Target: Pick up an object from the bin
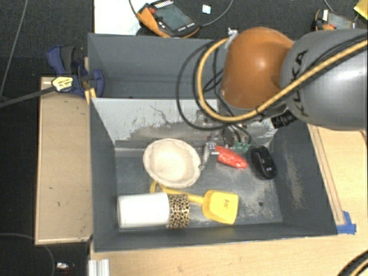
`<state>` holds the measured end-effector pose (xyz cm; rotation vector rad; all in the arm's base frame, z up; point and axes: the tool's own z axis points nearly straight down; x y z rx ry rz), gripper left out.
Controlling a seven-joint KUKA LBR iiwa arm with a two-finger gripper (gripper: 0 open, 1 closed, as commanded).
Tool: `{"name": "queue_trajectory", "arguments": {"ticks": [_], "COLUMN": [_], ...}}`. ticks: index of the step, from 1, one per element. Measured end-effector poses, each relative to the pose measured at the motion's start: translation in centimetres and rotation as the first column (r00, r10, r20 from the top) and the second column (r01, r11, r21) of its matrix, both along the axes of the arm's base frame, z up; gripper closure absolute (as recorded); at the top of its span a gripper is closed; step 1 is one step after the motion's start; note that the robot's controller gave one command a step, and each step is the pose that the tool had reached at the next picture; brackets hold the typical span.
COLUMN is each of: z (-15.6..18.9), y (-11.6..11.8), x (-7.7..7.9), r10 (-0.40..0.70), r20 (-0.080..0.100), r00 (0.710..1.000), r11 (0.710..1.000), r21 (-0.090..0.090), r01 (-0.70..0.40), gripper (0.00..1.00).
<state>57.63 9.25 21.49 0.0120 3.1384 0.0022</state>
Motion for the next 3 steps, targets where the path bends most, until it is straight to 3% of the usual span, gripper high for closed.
{"name": "queue_trajectory", "arguments": {"ticks": [1, 2, 3], "z": [0.0, -1.1, -5.1], "y": [0.0, -5.7, 0.1], "x": [0.0, 0.2, -2.4], "r10": [0.0, 0.27, 0.1], "r20": [0.0, 0.002, -0.002], "r00": [1.0, 0.963, 0.995], "r11": [1.0, 0.963, 0.995], "r21": [0.0, -0.003, 0.003], "r01": [0.0, -0.27, -0.1], "gripper": [0.0, 0.0, 0.0]}}
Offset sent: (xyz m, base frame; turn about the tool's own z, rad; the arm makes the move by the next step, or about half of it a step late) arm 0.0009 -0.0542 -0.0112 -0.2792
